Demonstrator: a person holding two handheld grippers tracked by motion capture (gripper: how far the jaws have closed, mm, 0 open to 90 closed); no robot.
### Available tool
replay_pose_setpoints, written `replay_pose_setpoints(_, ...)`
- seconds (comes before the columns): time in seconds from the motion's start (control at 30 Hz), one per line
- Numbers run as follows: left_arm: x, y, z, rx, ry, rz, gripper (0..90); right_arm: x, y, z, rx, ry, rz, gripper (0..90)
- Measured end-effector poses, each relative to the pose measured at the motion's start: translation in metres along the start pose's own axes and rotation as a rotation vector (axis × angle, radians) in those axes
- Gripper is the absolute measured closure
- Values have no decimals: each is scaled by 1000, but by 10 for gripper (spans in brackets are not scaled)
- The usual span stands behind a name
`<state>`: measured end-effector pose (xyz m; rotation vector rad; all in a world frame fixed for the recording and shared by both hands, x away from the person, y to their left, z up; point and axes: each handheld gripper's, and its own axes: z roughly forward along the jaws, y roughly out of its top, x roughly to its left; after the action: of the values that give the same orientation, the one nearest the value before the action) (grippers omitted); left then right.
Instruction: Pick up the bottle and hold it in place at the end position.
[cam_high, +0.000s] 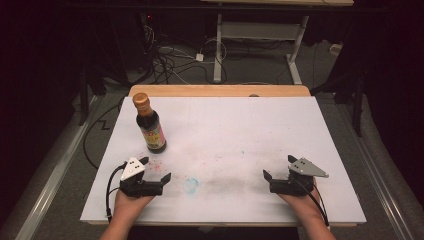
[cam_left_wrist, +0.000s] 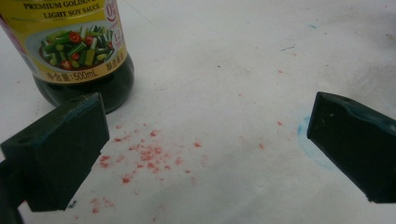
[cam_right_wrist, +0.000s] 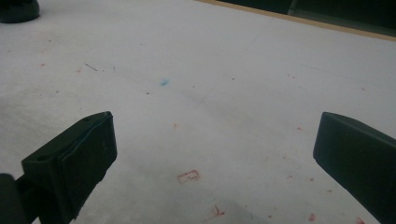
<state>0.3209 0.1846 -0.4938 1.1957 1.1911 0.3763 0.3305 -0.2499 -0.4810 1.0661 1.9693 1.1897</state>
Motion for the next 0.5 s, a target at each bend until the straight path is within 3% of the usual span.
replay_pose_setpoints(0.13, 4, 6, 1, 3, 15, -14, 0, -1, 0, 0, -4, 4, 6, 4)
replay_pose_setpoints(0.27, 11, 23, 5, -42, 40, -51, 0, 0, 0, 0, -3, -1, -1, 4)
replay_pose_setpoints(0.37, 17, 41, 12, -76, 68, -50, 0, -1, 0, -1, -7, 2, -3, 4)
replay_pose_setpoints(0.5, 20, 52, 19, -88, 74, -63, 0, 0, 1, -1, -7, 2, -7, 4)
